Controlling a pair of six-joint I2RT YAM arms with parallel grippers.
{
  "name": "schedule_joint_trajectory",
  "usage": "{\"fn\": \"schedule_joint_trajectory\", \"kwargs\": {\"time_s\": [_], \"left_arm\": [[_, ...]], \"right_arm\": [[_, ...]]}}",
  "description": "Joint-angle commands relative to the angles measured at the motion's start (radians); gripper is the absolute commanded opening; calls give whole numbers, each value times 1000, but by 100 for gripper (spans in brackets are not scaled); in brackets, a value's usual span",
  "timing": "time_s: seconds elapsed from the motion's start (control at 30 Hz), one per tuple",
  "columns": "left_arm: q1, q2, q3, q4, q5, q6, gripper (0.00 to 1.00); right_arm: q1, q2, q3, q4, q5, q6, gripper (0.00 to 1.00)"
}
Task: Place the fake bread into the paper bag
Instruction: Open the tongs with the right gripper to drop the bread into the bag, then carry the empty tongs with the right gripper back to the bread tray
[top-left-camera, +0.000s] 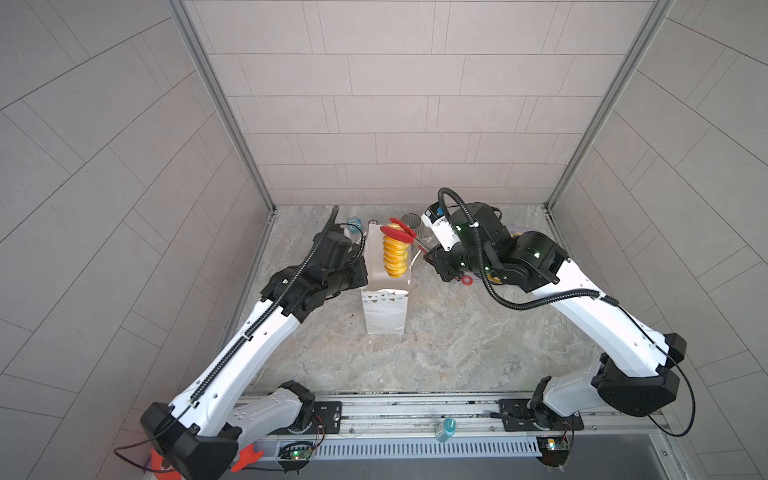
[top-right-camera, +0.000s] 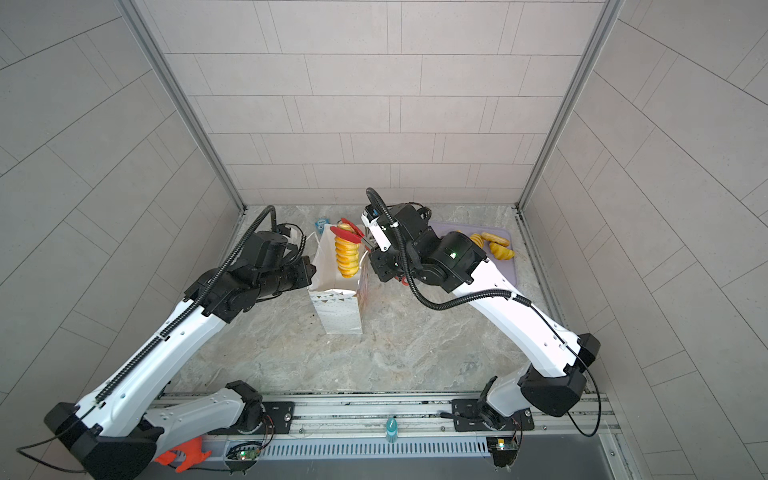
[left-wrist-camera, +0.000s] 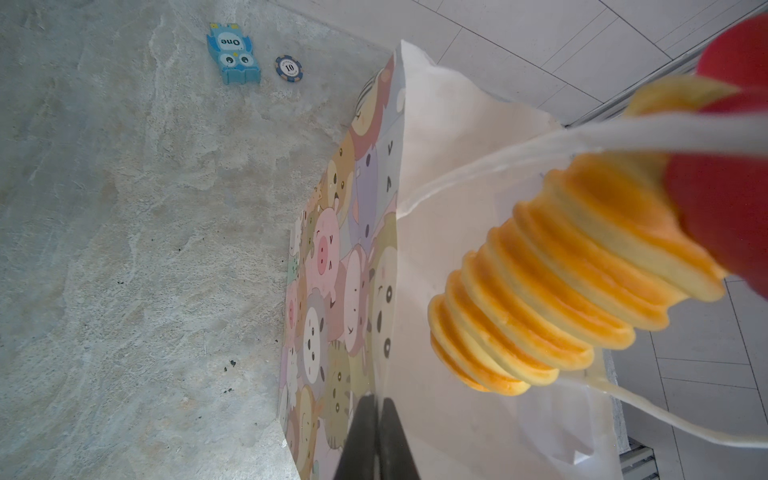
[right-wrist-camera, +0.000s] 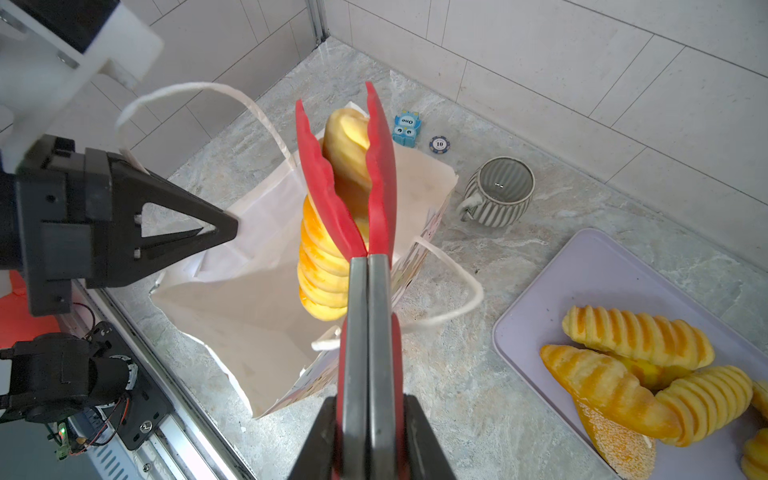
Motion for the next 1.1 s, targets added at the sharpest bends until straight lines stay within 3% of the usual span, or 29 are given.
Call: {"fn": "schedule_joint_trajectory", "kwargs": {"time_s": [0.0,0.23,0.43,1.07], "left_arm": [[5,-7,-14,7,1,-8,2],[5,-6,-16,8,3,-8,2],[6,-8,-20,8,4,-10,2],[5,-8,-24,11,5,-5,2]], "right_arm": [[7,-26,2,40,2,3,26],[7,-27,3,64,-16,14,41],[7,-22,13,76,-24,23,48],[-2,-85,30,114,100,47,46]]}}
